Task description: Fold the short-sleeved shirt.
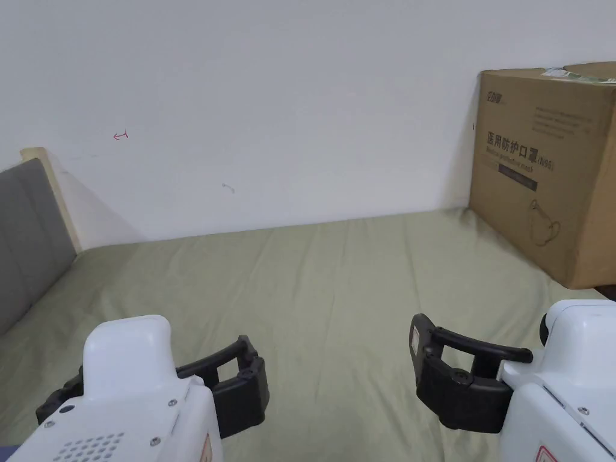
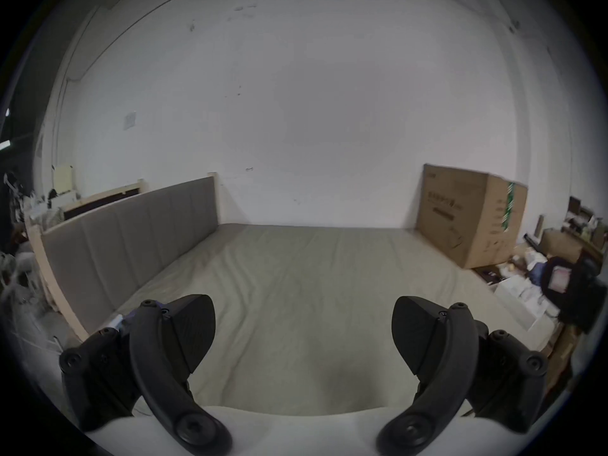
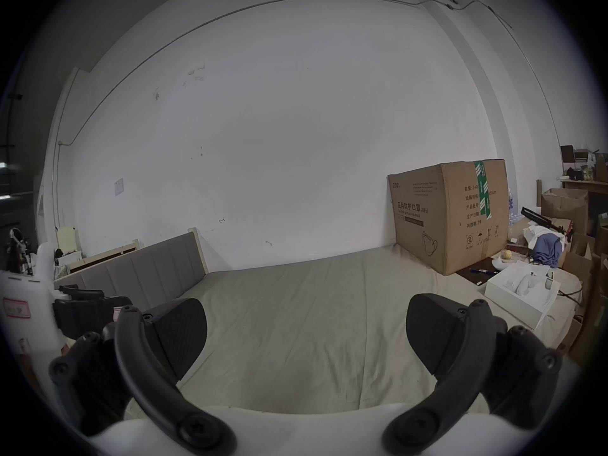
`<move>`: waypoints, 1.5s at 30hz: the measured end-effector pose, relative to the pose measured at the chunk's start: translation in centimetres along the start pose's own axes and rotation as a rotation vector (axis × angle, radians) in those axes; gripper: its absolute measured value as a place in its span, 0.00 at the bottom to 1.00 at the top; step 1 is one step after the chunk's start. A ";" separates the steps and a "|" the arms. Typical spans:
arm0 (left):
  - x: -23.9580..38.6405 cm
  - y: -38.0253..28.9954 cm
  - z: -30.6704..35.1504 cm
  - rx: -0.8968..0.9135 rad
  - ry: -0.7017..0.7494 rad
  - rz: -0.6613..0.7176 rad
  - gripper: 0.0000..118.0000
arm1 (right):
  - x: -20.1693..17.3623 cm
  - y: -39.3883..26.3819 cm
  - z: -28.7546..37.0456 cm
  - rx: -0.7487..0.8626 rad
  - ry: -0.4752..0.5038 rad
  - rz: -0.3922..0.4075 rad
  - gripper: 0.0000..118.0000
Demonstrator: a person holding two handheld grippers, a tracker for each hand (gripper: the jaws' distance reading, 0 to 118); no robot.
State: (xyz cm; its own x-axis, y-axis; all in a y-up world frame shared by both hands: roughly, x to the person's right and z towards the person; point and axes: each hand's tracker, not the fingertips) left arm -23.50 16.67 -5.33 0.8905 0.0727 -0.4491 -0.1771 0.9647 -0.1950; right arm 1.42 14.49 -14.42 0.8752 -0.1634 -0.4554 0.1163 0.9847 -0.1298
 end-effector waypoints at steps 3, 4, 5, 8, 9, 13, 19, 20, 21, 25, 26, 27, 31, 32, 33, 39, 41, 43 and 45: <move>0.8 -0.1 0.7 0.063 0.067 -0.016 0.92 | -0.1 0.0 -0.2 -0.006 -0.003 0.008 1.00; 1.0 0.0 0.7 0.075 0.084 -0.041 0.92 | -0.2 0.1 -0.1 -0.006 -0.002 0.011 1.00; 1.2 0.1 0.8 0.087 0.093 -0.060 0.92 | -0.3 0.2 -0.1 -0.007 -0.001 0.013 1.00; 1.4 0.1 0.8 0.087 0.085 -0.077 0.92 | -0.4 0.2 -0.3 -0.015 0.007 0.015 1.00; 1.5 0.1 0.7 0.080 0.087 -0.086 0.92 | -0.4 0.2 -0.3 -0.017 0.007 0.018 1.00; 1.9 -0.2 0.5 0.075 0.092 -0.118 0.92 | -0.5 0.0 -0.6 -0.026 0.009 0.024 1.00; 2.0 -0.4 0.6 0.080 0.065 -0.121 0.92 | -0.5 0.0 -0.8 -0.035 0.008 0.035 1.00; 2.0 -0.4 0.7 0.079 0.067 -0.121 0.92 | -0.5 0.0 -0.8 -0.036 0.007 0.035 1.00; 2.1 -0.3 0.7 0.077 0.066 -0.125 0.92 | -0.4 0.0 -0.8 -0.037 0.006 0.033 1.00; 2.2 -0.5 0.7 0.074 0.063 -0.133 0.92 | -0.2 -0.1 -1.0 -0.041 0.005 0.023 1.00; 2.2 -0.5 0.7 0.070 0.058 -0.128 0.92 | -0.2 -0.1 -1.0 -0.042 0.004 0.024 1.00; 2.2 -0.5 0.7 0.068 0.051 -0.119 0.92 | -0.2 -0.1 -1.0 -0.044 0.002 0.025 1.00; 2.1 -0.6 0.6 0.059 0.049 -0.103 0.92 | -0.1 -0.3 -1.0 -0.050 0.003 0.025 1.00; 2.1 -0.6 0.6 0.057 0.050 -0.104 0.92 | -0.1 -0.3 -1.1 -0.051 0.003 0.025 1.00; 2.1 -0.7 0.6 0.057 0.052 -0.106 0.92 | -0.1 -0.3 -1.1 -0.052 0.003 0.025 1.00; 1.8 -0.6 0.5 0.048 0.050 -0.079 0.92 | 0.1 -0.5 -1.2 -0.057 0.000 0.024 1.00; 1.8 -0.5 0.4 0.040 0.063 -0.080 0.92 | 0.1 -0.5 -1.2 -0.058 0.000 0.023 1.00; 1.7 -0.6 0.4 0.045 0.061 -0.077 0.92 | 0.1 -0.5 -1.2 -0.059 0.000 0.023 1.00; 1.7 -0.7 0.5 0.036 0.054 -0.075 0.92 | 0.1 -0.6 -1.3 -0.061 0.001 0.024 1.00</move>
State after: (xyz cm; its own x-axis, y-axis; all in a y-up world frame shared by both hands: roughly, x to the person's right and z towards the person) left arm -21.64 16.28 -5.59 0.8767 -0.0126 -0.4809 -0.0950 0.9754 -0.1987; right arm 0.81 13.83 -15.47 0.8771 -0.1395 -0.4597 0.0662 0.9829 -0.1718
